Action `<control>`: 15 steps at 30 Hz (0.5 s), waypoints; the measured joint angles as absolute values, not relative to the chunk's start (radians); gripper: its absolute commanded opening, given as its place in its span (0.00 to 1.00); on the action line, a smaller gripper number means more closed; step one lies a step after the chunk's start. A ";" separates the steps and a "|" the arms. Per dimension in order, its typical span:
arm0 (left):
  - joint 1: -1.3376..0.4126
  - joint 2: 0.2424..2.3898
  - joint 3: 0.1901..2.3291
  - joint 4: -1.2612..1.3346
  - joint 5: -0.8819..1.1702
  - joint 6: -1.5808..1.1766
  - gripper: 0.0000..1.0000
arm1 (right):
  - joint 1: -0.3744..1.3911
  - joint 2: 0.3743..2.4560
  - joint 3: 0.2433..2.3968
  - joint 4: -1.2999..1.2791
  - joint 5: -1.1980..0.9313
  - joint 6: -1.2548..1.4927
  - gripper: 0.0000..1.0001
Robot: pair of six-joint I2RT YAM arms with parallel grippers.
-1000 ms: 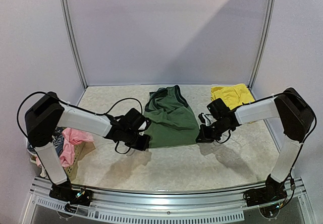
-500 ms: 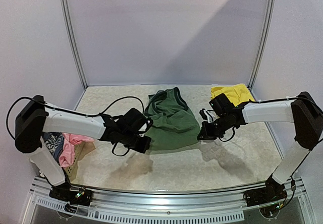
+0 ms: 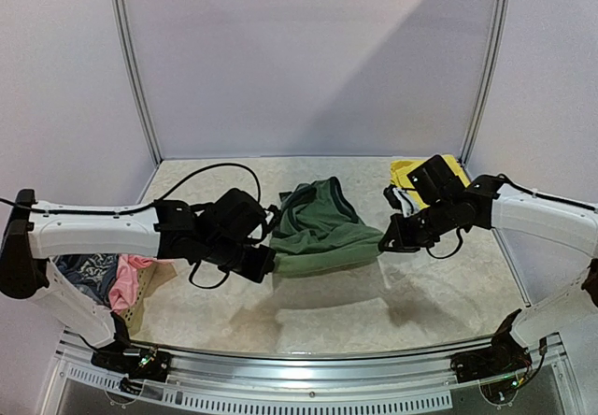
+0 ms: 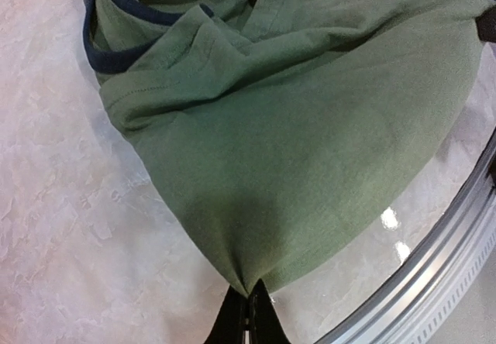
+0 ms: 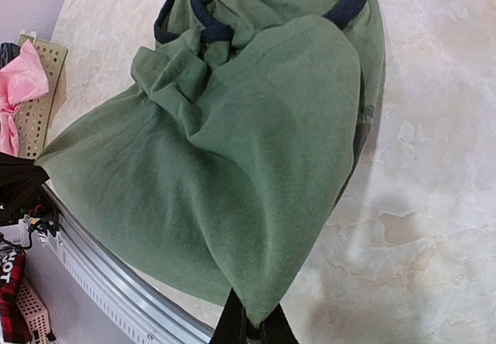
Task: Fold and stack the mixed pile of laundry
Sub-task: Fold the 2/3-rectangle-folded tank top at the center of the board.
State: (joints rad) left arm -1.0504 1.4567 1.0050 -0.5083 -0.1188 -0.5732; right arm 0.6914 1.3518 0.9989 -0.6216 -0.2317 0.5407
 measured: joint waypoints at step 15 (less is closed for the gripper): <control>-1.056 1.468 1.268 -0.691 -0.175 -0.556 0.00 | 0.701 1.392 1.354 -0.910 -0.019 0.538 0.00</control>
State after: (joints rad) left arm -1.0557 1.4677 1.2682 -0.6914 -0.1745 -0.5560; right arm 0.7006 1.3918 1.3544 -0.9096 -0.0193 0.5377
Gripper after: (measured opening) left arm 0.009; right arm 0.028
